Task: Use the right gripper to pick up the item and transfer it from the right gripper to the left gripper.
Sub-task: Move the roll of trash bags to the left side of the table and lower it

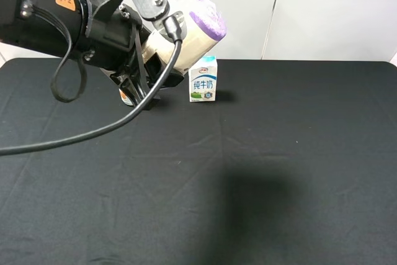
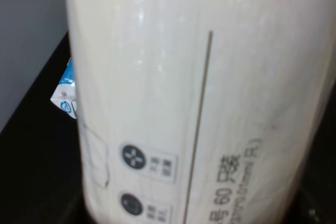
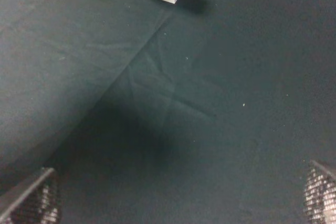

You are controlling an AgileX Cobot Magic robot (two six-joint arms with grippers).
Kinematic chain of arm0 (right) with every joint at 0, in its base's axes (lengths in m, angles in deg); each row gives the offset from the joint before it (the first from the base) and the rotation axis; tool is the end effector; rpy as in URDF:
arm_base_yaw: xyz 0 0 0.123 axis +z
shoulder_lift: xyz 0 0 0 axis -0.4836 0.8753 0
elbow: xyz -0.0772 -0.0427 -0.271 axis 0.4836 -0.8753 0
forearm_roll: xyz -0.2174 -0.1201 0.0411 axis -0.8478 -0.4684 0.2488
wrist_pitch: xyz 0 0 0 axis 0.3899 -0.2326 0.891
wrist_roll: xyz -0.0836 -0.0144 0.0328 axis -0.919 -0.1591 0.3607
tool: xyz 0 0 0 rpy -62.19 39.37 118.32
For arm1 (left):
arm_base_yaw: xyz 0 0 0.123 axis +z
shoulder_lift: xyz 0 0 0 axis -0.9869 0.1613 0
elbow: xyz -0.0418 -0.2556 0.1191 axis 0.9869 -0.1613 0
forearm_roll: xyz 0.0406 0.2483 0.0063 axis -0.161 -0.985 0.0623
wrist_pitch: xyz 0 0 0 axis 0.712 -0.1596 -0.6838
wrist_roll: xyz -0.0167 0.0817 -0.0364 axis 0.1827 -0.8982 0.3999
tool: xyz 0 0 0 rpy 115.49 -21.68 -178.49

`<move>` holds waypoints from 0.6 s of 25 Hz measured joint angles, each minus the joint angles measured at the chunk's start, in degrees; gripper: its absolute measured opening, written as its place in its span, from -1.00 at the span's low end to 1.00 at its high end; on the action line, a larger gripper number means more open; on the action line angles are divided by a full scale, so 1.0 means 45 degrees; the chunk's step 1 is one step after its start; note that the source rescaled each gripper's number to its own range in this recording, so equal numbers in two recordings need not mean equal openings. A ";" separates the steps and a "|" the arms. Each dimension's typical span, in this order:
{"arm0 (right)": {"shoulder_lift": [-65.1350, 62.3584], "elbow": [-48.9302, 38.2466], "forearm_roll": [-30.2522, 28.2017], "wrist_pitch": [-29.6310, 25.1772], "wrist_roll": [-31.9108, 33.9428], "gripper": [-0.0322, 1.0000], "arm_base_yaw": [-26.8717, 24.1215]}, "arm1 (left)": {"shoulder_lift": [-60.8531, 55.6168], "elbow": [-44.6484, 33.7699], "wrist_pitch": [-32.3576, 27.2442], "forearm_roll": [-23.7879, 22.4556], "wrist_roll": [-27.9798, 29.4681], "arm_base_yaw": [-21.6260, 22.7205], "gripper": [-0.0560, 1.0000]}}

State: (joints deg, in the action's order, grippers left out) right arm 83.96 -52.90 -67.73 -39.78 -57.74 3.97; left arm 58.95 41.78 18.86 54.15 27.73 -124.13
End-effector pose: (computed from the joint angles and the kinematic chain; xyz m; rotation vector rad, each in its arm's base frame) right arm 0.0081 0.0039 0.2760 -0.5598 2.0461 0.3505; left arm 0.2083 -0.2009 0.2925 1.2275 1.7059 -0.2051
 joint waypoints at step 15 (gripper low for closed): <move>-0.0115 0.0000 0.0000 0.0020 0.0000 0.99 -0.1563 | 0.0000 0.0000 0.0000 0.0013 0.0000 0.0000 -0.88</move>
State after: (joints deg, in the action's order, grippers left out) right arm 83.44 -52.90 -67.73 -39.68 -57.74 -3.07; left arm 58.95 41.78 18.86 54.21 27.73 -124.13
